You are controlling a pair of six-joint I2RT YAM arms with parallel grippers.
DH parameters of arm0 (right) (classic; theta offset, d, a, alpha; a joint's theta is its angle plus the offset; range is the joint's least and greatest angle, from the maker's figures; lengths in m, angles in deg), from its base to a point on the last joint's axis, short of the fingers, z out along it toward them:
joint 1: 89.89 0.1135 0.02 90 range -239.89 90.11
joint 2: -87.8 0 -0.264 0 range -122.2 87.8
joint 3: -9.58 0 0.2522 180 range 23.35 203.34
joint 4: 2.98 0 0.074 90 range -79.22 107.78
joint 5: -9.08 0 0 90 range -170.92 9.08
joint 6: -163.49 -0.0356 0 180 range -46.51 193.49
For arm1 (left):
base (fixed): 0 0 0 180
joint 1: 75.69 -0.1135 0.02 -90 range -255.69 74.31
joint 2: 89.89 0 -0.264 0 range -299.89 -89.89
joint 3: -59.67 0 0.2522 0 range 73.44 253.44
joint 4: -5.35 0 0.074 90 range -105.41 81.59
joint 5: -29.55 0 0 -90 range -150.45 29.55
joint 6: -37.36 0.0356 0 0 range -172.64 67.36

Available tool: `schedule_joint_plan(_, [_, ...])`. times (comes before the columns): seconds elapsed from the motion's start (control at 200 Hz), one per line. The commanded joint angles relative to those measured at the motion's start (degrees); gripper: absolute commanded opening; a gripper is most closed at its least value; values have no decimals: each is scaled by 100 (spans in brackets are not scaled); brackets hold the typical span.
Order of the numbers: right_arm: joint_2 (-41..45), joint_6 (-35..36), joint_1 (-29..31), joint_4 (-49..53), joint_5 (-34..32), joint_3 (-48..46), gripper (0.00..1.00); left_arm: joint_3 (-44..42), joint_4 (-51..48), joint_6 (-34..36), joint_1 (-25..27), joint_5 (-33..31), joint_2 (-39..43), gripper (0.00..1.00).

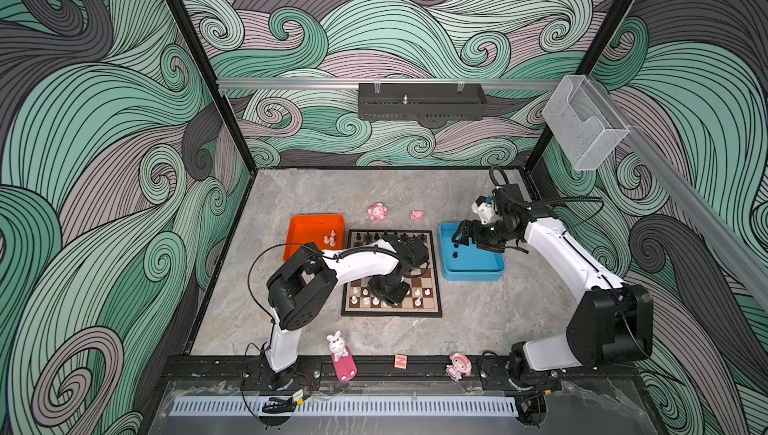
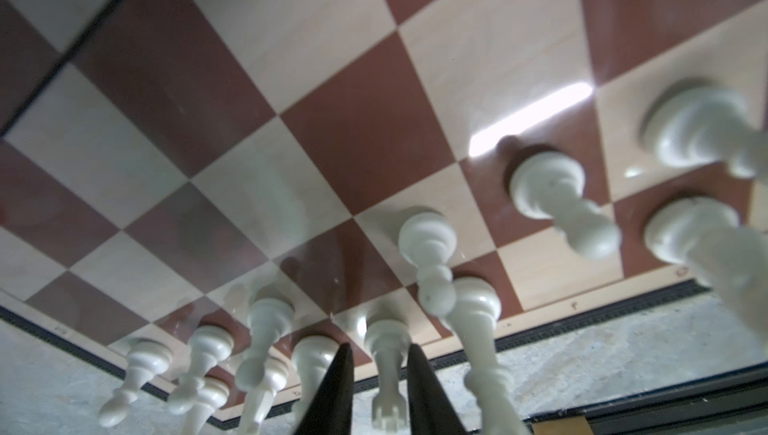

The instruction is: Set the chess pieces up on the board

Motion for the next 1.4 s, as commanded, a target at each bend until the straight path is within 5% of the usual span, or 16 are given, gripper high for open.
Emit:
schedule_joint_plan(0.0, [-36, 49, -34, 27, -25, -6, 92, 200, -240, -1, 11, -168, 13, 29])
schedule_joint_plan(0.315, [-19, 45, -34, 26, -23, 1, 92, 401, -504, 17, 15, -263, 123, 36])
schedule_joint_plan(0.52, [-10, 52, -34, 26, -17, 1, 92, 649, -755, 48, 12, -394, 311, 52])
schedule_joint_plan(1.396, [9, 61, -46, 32, -26, -16, 92, 420, -653, 168, -7, -287, 277, 46])
